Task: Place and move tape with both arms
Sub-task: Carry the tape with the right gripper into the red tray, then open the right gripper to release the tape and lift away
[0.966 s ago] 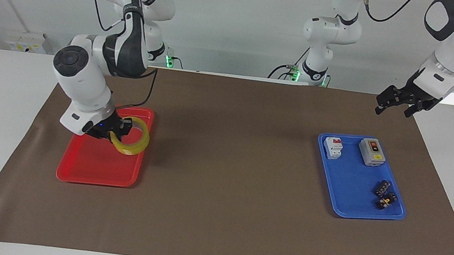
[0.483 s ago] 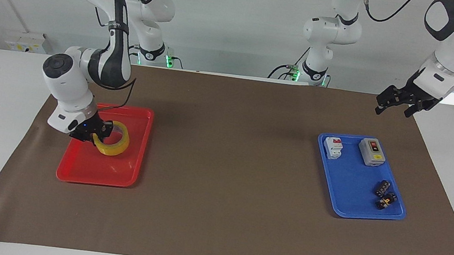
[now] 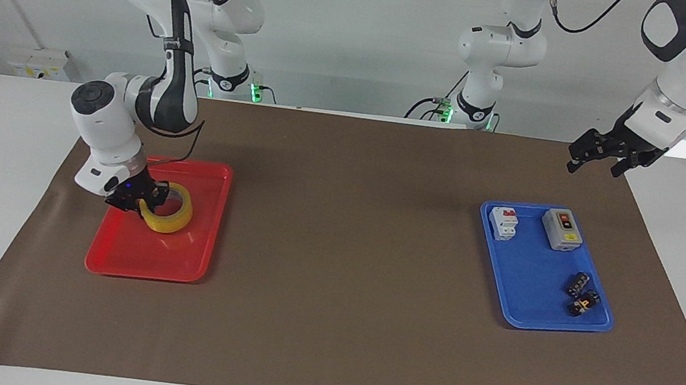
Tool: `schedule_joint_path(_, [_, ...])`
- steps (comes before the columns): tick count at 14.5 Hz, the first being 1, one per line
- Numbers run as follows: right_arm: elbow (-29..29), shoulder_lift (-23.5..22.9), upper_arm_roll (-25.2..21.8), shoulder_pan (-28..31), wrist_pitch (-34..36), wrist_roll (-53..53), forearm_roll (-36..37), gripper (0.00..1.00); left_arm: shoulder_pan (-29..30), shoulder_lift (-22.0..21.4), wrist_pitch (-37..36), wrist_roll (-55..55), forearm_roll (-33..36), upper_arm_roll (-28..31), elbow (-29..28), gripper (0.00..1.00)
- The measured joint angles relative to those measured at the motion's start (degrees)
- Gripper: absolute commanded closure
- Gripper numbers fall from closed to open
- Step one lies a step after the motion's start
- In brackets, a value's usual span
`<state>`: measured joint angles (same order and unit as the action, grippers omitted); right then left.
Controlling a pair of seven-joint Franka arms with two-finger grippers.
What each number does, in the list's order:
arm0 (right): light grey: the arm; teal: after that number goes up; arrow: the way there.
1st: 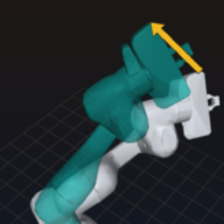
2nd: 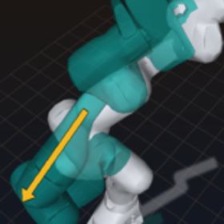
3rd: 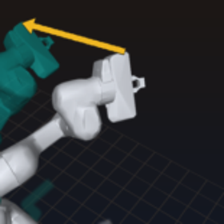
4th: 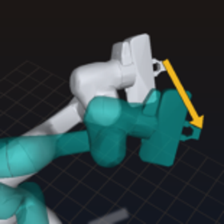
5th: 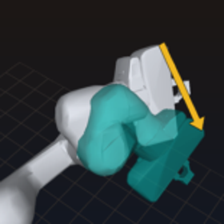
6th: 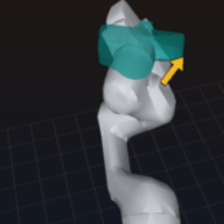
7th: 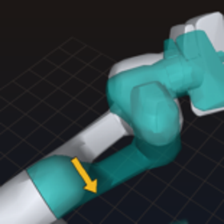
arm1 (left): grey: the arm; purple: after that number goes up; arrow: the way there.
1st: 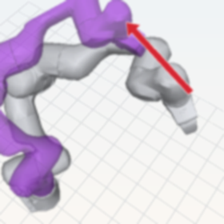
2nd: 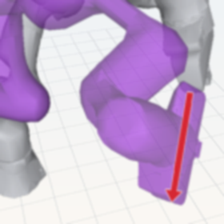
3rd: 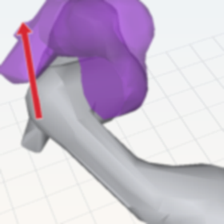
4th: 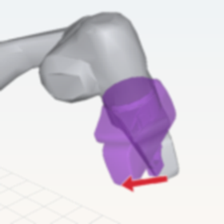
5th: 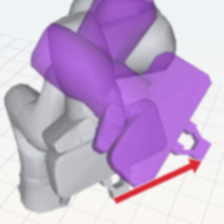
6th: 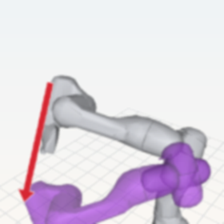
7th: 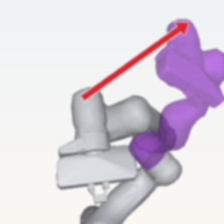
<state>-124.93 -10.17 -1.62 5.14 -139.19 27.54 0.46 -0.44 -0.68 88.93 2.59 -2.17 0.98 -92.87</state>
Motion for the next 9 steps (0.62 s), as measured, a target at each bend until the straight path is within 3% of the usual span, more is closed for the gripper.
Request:
schedule_joint_path(1, [-0.15,0.0,0.05,-0.01,-0.18,0.0,0.0,0.04,0.0,0.0,0.0,0.0,0.0,0.0,0.0,0.0])
schedule_joint_path(2, [-0.19,0.01,0.13,-0.01,-0.24,-0.02,0.0,0.0,0.0,0.0,0.0,0.0,0.0,0.0,0.0,0.0])
schedule_joint_path(9, [3.51,0.76,0.39,-0.03,0.26,-0.22,0.0,0.0,0.0,0.0,0.0,0.01,0.0,0.0,0.0,0.0])
